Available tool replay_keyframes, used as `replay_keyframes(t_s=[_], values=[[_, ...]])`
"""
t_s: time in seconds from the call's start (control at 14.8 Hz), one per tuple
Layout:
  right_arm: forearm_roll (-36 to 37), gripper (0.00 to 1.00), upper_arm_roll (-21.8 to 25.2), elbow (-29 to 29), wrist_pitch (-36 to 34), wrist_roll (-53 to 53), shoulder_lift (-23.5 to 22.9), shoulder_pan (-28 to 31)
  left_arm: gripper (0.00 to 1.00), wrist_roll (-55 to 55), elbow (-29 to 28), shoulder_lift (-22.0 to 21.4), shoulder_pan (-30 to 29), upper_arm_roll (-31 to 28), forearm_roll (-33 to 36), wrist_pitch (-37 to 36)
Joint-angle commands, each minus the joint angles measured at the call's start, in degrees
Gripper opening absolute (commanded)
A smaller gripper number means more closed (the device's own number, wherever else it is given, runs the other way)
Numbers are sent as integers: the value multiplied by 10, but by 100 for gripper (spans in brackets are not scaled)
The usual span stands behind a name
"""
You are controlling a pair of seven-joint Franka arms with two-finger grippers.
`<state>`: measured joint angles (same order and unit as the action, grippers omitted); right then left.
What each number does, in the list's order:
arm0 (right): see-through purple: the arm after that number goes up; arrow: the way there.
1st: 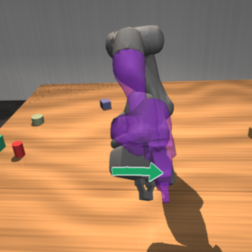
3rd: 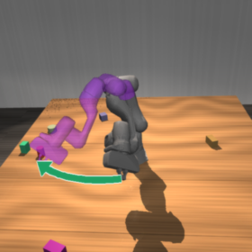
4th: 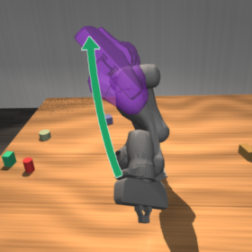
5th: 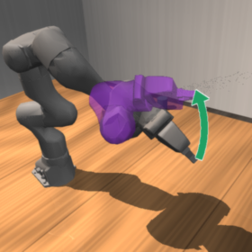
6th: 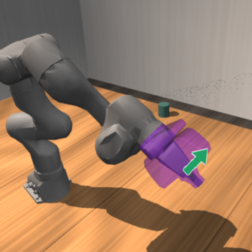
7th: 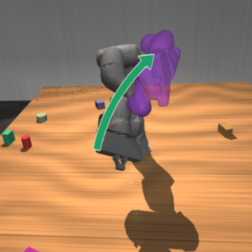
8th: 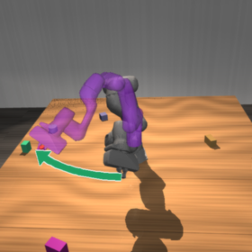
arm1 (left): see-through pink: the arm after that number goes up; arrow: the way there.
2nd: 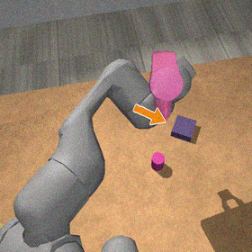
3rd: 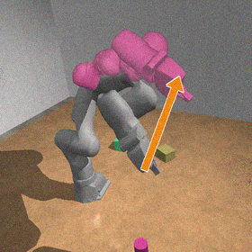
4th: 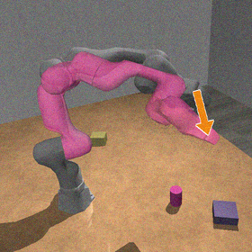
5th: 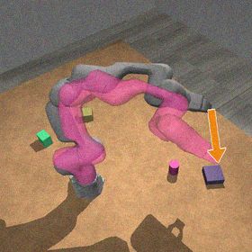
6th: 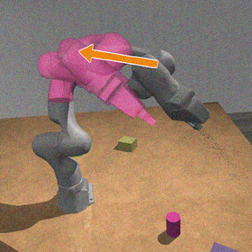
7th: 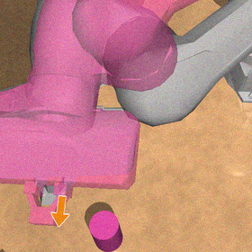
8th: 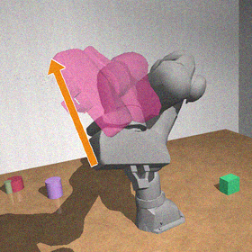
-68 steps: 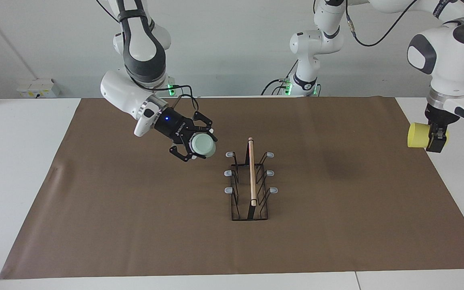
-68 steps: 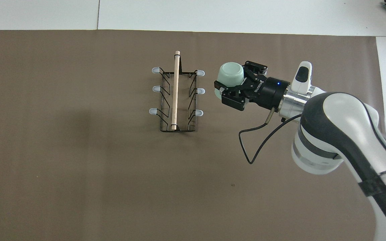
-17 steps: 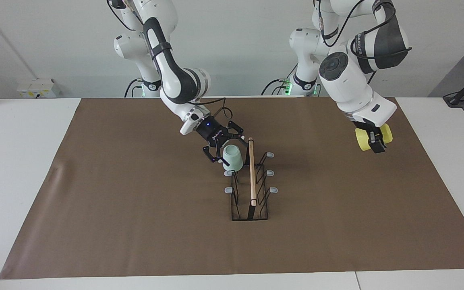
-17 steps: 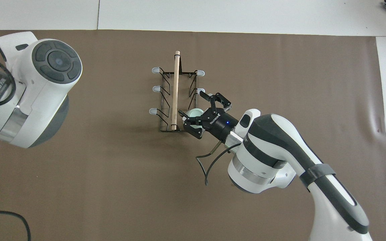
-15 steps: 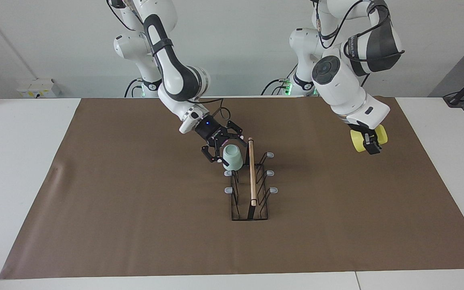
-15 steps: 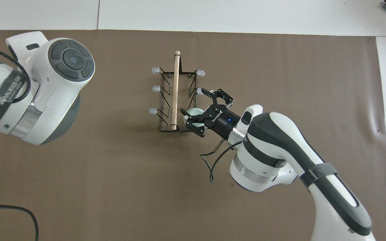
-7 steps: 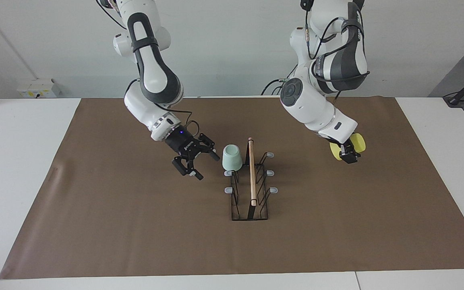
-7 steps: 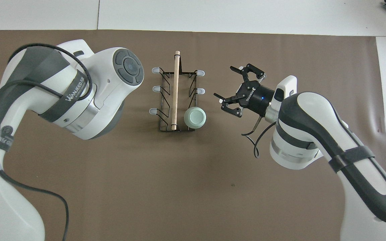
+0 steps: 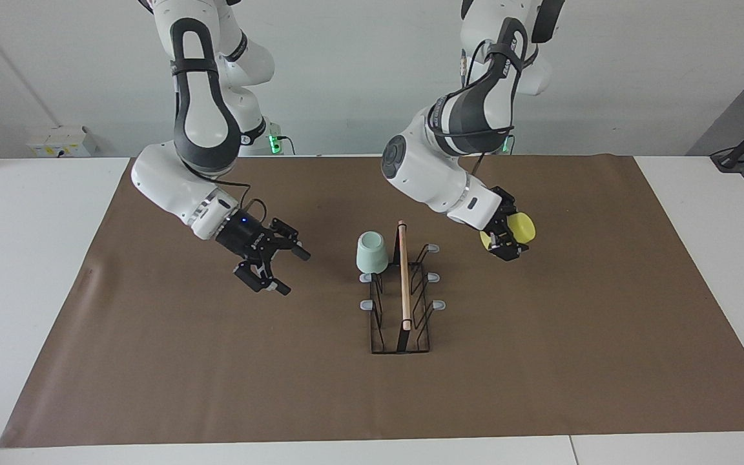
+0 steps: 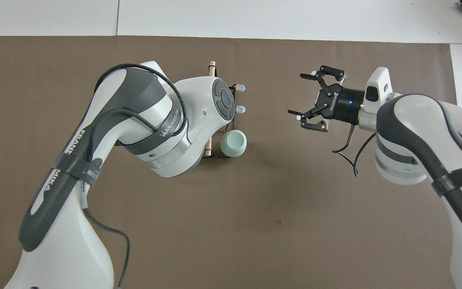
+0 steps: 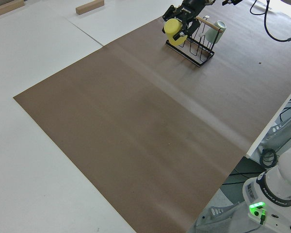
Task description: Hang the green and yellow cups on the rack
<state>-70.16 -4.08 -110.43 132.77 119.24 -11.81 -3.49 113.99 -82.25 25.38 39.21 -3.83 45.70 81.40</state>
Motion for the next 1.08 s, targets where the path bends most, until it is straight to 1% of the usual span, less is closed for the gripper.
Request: replay_keyframes(t_s=[0.0, 0.2, 0.47, 0.54, 0.61, 0.81, 1.01], values=[[106, 100, -5, 25, -70, -49, 3, 42, 0, 20, 53, 52, 44, -11, 11, -47], [220, 100, -1, 48, -137, -96, 18, 66, 0, 20, 52, 56, 60, -10, 12, -47], [417, 100, -1, 97, -224, -229, 50, 74, 0, 20, 52, 58, 78, -10, 11, -42], [455, 100, -2, 111, -242, -257, 53, 72, 0, 20, 52, 59, 78, -9, 11, -42], [485, 100, -2, 121, -261, -282, 54, 68, 0, 25, 52, 60, 79, -9, 11, -37], [545, 100, -5, 123, -293, -339, 69, 64, 0, 59, 44, 60, 88, -8, 9, -23], [572, 100, -5, 124, -328, -403, 83, 64, 0, 67, 33, 59, 97, -7, 7, -2]])
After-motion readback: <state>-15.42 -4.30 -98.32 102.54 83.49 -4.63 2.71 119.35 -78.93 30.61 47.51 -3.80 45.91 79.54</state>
